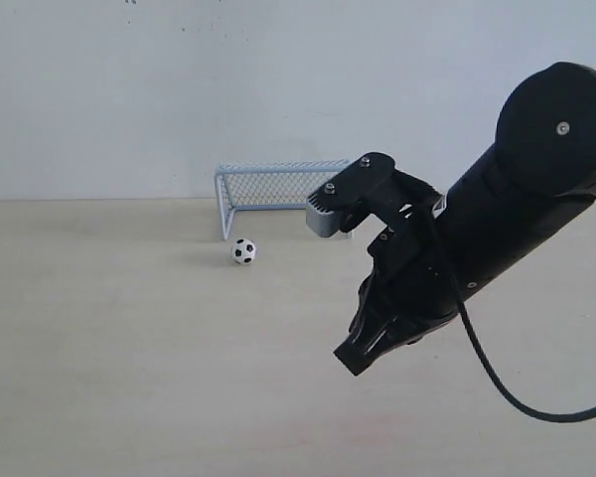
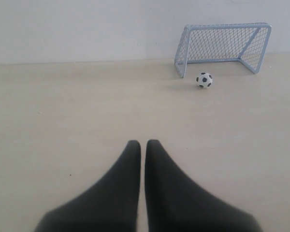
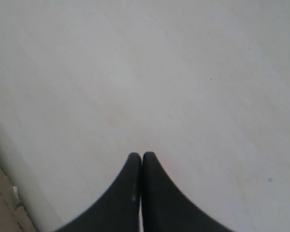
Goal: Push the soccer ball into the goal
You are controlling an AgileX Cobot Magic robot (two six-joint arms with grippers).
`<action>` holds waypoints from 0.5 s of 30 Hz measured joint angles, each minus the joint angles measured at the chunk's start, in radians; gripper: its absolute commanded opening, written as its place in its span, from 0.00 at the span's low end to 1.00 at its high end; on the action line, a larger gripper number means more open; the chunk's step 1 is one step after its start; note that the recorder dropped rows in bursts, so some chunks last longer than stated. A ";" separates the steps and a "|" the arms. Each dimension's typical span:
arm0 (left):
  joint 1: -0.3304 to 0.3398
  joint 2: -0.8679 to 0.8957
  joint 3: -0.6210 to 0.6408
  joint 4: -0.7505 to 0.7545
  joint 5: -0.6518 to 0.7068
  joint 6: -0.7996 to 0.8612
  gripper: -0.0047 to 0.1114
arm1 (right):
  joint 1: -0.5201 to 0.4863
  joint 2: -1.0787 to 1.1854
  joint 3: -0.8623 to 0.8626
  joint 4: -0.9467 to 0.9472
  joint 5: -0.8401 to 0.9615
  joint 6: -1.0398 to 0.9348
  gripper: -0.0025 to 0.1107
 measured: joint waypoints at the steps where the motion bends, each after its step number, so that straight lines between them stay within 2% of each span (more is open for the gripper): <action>1: 0.000 0.000 0.000 0.000 0.000 0.000 0.08 | 0.000 0.000 0.000 0.008 0.000 0.007 0.02; 15: 0.000 0.000 0.000 0.000 0.000 0.000 0.08 | 0.000 0.000 0.000 0.024 0.000 0.013 0.02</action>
